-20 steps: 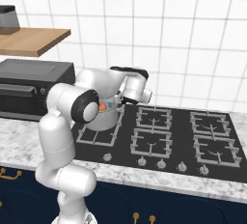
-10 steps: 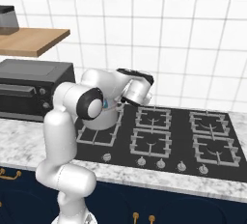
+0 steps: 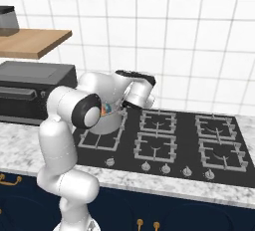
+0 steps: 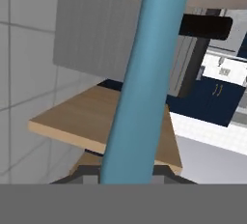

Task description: Put the garlic and onion in the pot. Retrieve the spatula and lightly stir the vegetables in the pot.

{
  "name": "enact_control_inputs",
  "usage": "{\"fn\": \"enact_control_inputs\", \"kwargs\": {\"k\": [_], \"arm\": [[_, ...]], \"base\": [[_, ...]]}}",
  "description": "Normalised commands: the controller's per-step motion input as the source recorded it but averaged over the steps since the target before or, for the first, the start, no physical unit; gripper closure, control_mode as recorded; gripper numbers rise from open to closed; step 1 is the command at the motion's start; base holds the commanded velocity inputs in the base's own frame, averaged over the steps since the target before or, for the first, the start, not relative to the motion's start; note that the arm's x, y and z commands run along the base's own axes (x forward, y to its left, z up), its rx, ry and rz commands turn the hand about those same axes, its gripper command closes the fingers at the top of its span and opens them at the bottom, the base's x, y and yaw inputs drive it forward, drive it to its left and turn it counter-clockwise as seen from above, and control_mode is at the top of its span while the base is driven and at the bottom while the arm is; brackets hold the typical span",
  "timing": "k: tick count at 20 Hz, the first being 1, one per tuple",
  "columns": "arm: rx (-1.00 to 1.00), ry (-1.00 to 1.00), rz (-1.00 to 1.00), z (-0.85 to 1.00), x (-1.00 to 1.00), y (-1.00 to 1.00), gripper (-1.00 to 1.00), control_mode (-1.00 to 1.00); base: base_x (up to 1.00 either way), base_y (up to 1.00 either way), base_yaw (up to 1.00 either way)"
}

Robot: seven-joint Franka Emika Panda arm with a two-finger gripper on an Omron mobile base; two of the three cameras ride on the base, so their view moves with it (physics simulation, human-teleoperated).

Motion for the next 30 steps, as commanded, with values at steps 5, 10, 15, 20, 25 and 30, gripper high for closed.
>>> {"fn": "enact_control_inputs", "kwargs": {"k": [5, 10, 15, 20, 25, 30], "arm": [[-0.17, -0.08, -0.03, 0.0, 0.34, 0.5, 1.0, -1.0], [-0.41, 0.04, -0.19, -0.01, -0.16, 0.09, 1.0, -1.0], [-0.13, 0.23, -0.16, -0.35, 0.0, 0.08, 1.0, -1.0], [0.18, 0.13, -0.02, -0.63, 0.0, 0.44, 1.0, -1.0], [0.29, 0.13, 0.0, -0.28, 0.05, 0.33, 1.0, -1.0], [0.3, 0.04, 0.0, 0.06, 0.13, 0.02, 1.0, -1.0]], "base": [[0.0, 0.0, 0.0], [0.0, 0.0, 0.0], [0.0, 0.0, 0.0], [0.0, 0.0, 0.0], [0.0, 0.0, 0.0], [0.0, 0.0, 0.0]]}}
